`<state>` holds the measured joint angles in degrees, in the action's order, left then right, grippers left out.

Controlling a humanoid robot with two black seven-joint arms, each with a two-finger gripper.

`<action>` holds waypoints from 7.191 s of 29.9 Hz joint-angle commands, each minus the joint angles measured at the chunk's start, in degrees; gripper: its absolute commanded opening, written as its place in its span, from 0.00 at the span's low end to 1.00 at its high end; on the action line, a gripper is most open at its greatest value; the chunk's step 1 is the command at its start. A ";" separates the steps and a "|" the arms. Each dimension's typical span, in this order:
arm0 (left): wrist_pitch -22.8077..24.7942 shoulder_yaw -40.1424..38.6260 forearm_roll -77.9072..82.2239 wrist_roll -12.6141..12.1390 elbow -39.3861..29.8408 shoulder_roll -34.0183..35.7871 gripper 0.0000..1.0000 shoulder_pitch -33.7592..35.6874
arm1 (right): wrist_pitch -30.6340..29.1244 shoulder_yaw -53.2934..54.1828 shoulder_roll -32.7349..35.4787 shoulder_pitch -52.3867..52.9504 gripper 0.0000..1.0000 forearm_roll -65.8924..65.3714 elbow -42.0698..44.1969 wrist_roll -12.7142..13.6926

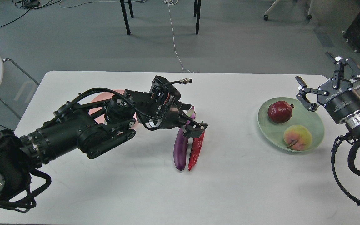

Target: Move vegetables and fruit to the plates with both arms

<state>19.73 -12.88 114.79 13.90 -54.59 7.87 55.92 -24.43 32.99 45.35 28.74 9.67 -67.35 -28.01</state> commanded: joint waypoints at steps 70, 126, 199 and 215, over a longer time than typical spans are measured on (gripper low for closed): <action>1.81 3.39 -14.77 -7.14 1.15 24.30 0.29 -2.13 | 0.00 -0.73 -1.23 -2.72 0.97 -0.27 -0.41 0.01; -2.33 4.44 -11.08 -12.32 -8.43 1.10 0.99 -3.27 | -0.53 -0.47 -0.97 -4.39 0.97 -0.44 -0.32 0.01; 1.63 8.22 -7.38 -10.83 1.68 17.97 0.84 1.56 | -0.26 -0.38 -1.49 -4.57 0.97 -0.53 -0.32 0.01; -8.29 -0.81 -23.77 -9.42 -5.61 14.82 0.98 3.14 | 0.26 -0.55 -1.58 -4.39 0.97 -0.79 -0.24 0.01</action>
<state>15.83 -9.32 101.18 4.27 -56.53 24.70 59.02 -24.76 32.60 44.10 24.25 9.05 -67.69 -28.01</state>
